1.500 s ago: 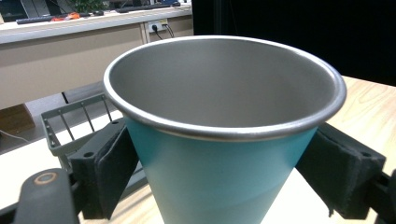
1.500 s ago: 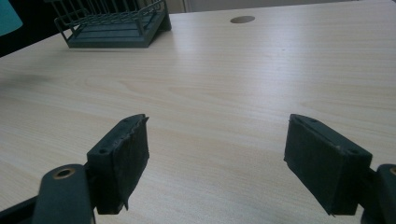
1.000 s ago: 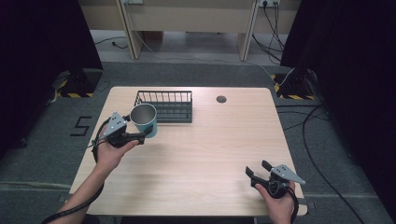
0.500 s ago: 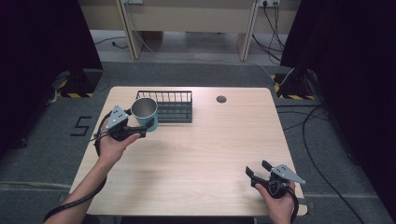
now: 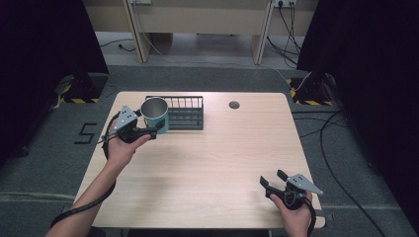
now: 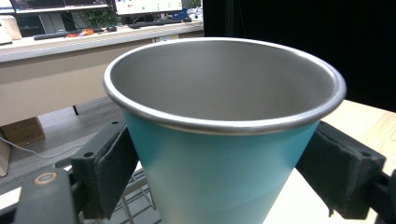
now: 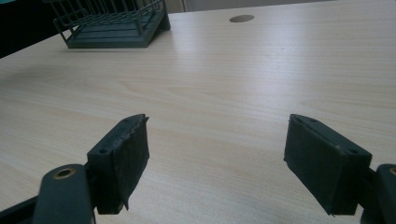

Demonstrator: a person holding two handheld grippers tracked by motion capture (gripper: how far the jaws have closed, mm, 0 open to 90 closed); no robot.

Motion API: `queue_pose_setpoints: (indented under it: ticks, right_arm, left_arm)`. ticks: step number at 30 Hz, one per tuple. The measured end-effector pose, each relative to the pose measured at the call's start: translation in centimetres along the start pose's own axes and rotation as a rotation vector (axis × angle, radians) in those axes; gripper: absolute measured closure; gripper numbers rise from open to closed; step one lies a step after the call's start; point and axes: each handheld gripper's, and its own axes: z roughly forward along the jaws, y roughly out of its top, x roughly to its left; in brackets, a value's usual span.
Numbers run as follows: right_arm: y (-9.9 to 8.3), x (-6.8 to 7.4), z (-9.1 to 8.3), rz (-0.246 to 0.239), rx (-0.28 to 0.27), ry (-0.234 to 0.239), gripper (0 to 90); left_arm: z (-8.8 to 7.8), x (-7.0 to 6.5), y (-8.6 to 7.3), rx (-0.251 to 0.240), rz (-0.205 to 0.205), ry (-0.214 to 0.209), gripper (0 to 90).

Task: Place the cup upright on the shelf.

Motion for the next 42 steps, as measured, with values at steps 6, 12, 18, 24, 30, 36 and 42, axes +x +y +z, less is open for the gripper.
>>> queue_pose_setpoints:
  ticks: [6, 12, 18, 24, 30, 36, 42]
  right_arm:
    - [0.0, 0.0, 0.0, 0.001, -0.001, 0.001, 22.8]
    - [0.0, 0.0, 0.0, 0.001, -0.002, 0.001, 22.7]
    - [0.0, 0.0, 0.0, 0.002, -0.001, 0.002, 22.8]
    - [0.0, -0.1, 0.0, 0.0, -0.003, 0.001, 22.7]
    - [0.0, 0.0, 0.0, 0.009, -0.001, 0.003, 22.7]
    - [0.0, 0.0, 0.0, 0.012, 0.0, 0.003, 22.8]
    - [0.0, -0.1, 0.0, 0.006, -0.004, 0.005, 22.7]
  left_arm:
    - [0.6, 0.1, 0.4, -0.002, -0.001, 0.002, 15.2]
    - [1.0, 0.4, 0.8, -0.007, -0.002, 0.01, 15.2]
    - [1.5, 0.8, 1.5, -0.015, -0.001, 0.019, 15.2]
    - [2.1, 1.1, 2.0, -0.019, -0.005, 0.029, 15.2]
    - [2.7, 1.4, 2.2, -0.019, -0.012, 0.037, 15.3]
    - [3.3, 1.7, 2.7, -0.023, -0.011, 0.045, 15.2]
    - [4.1, 1.8, 3.3, -0.029, -0.01, 0.049, 15.2]
